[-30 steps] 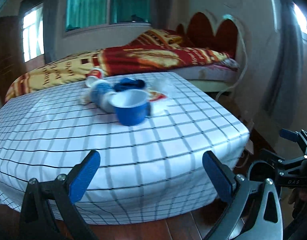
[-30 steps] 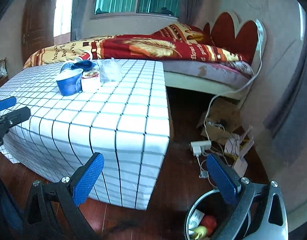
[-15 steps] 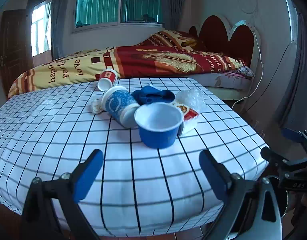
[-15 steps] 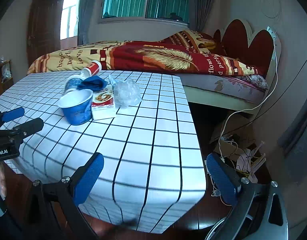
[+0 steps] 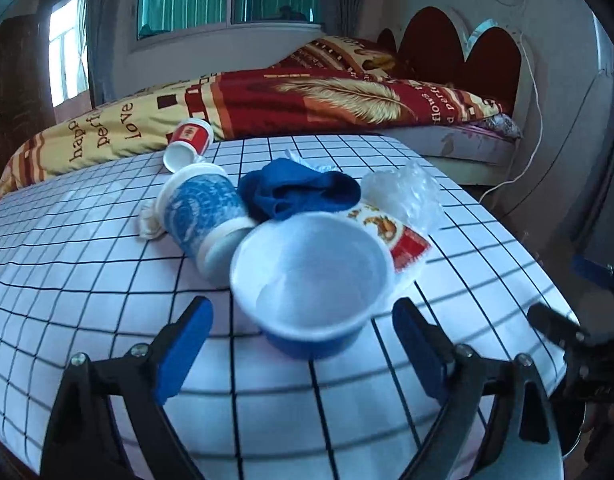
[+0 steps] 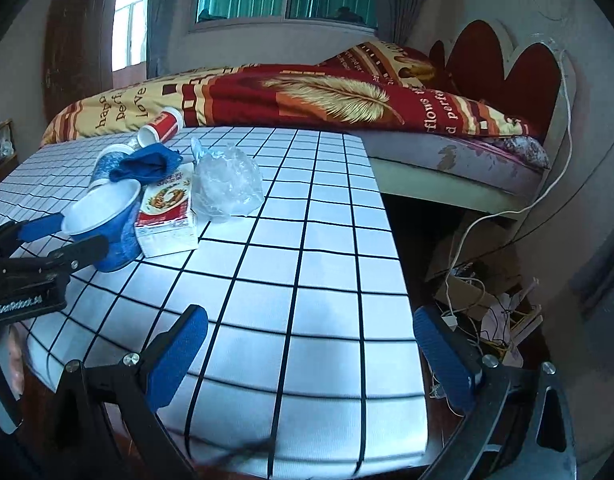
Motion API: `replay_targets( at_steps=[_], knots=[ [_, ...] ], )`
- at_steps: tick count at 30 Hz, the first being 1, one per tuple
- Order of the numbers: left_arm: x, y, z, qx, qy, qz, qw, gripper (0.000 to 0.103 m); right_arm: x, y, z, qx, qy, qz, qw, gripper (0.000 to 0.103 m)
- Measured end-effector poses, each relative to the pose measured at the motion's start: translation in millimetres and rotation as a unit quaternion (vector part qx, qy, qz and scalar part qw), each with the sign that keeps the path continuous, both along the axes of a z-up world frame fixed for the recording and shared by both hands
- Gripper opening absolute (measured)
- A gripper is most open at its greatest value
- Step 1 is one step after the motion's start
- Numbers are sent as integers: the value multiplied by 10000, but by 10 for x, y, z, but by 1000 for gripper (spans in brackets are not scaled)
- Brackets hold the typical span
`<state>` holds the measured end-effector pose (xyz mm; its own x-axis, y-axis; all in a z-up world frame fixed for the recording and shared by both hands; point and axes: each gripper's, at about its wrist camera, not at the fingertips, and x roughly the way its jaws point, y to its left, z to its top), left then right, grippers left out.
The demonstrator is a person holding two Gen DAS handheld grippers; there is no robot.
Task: Collect trash
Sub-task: 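Grasp the blue cup with the left gripper while the right grasps the nut-milk carton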
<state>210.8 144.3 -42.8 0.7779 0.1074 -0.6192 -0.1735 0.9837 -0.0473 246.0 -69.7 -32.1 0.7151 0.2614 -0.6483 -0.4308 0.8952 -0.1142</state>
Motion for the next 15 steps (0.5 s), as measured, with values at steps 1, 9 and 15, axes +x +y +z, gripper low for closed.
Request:
replay_targets(
  at_steps=[1, 9, 15],
  knots=[
    [37, 2, -8, -30, 16, -1, 10000, 89, 43, 30, -15, -27, 20, 12, 10000, 103],
    [242, 51, -58, -303, 160, -22, 9994, 78, 388, 245, -93, -124, 232, 168, 9995, 103],
    [20, 86, 14, -187, -43, -98, 9998, 77, 497, 434, -86, -60, 300, 394, 9988, 103]
  ],
)
